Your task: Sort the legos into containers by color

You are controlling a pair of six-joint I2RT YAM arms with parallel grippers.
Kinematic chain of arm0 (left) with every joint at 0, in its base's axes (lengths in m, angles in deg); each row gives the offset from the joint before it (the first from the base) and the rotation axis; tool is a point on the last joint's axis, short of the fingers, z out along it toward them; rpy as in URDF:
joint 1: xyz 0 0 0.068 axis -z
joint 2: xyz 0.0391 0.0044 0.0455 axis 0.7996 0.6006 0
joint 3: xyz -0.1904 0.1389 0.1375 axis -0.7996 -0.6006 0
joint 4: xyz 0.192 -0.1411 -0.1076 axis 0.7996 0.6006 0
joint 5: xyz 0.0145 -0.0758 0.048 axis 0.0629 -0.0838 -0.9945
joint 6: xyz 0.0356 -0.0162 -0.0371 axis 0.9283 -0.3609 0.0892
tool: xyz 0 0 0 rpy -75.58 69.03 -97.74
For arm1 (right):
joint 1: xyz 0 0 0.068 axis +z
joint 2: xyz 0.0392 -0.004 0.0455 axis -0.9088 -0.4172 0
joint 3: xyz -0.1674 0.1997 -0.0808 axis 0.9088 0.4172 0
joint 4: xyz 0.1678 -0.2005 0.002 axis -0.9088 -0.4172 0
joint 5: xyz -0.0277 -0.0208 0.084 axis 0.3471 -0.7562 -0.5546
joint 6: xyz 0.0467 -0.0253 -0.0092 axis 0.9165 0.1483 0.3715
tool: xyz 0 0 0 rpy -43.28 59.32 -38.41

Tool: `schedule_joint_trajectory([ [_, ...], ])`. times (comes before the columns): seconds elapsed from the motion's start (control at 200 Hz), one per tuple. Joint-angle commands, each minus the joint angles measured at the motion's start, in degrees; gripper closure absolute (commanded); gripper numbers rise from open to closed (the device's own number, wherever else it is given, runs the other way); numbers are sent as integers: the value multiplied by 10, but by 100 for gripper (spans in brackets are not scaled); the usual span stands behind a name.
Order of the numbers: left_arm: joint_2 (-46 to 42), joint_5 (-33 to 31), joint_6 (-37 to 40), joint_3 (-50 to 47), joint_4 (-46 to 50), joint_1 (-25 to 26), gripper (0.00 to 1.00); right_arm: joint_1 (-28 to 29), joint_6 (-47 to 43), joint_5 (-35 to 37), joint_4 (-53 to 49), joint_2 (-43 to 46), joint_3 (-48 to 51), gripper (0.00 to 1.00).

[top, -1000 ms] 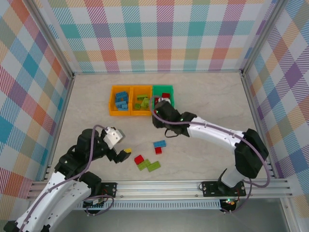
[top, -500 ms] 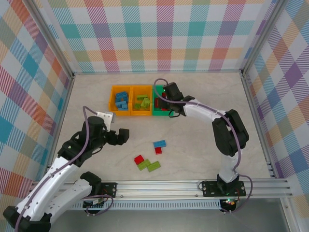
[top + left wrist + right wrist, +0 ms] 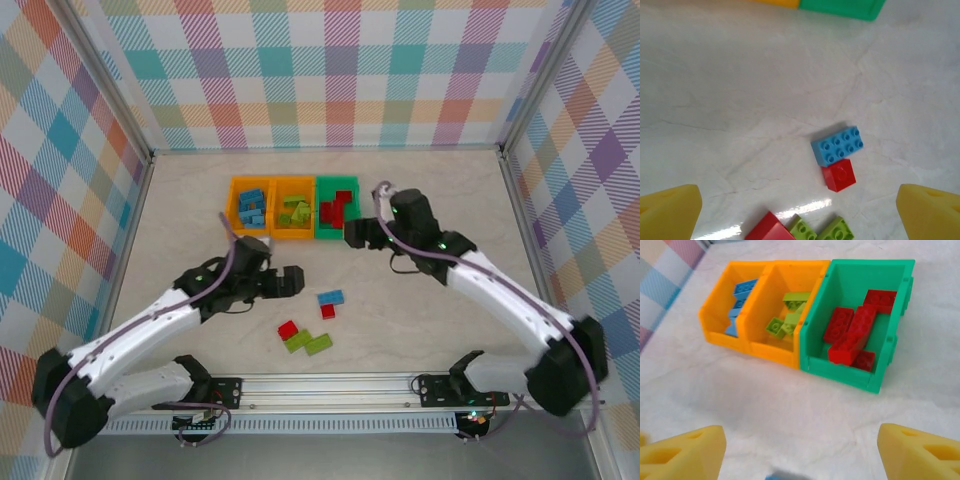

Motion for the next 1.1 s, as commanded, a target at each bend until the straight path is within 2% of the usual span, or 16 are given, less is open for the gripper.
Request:
schedule_joint_trajectory([
  [0.0, 93, -28, 2, 55, -28, 50, 0, 3, 22, -10, -62, 84, 53, 16],
  [0.125, 227, -47, 88, 146, -14, 123, 0, 3, 49, 8, -85, 184, 104, 8],
  [0.22, 318, -40, 159, 209, 9, 150, 0, 3, 50, 34, -97, 240, 131, 5],
  [0.41, 430, -27, 240, 292, 69, 153, 3, 2, 50, 43, -128, 279, 135, 2],
  [0.515, 465, -52, 262, 308, 97, 152, 5, 2, 50, 39, -139, 280, 133, 0],
  [0.695, 486, -116, 268, 294, 82, 148, 13, 2, 59, 27, -133, 278, 142, 0],
  [1.095, 472, -128, 265, 266, 36, 124, 66, 2, 68, 2, -142, 275, 142, 0],
])
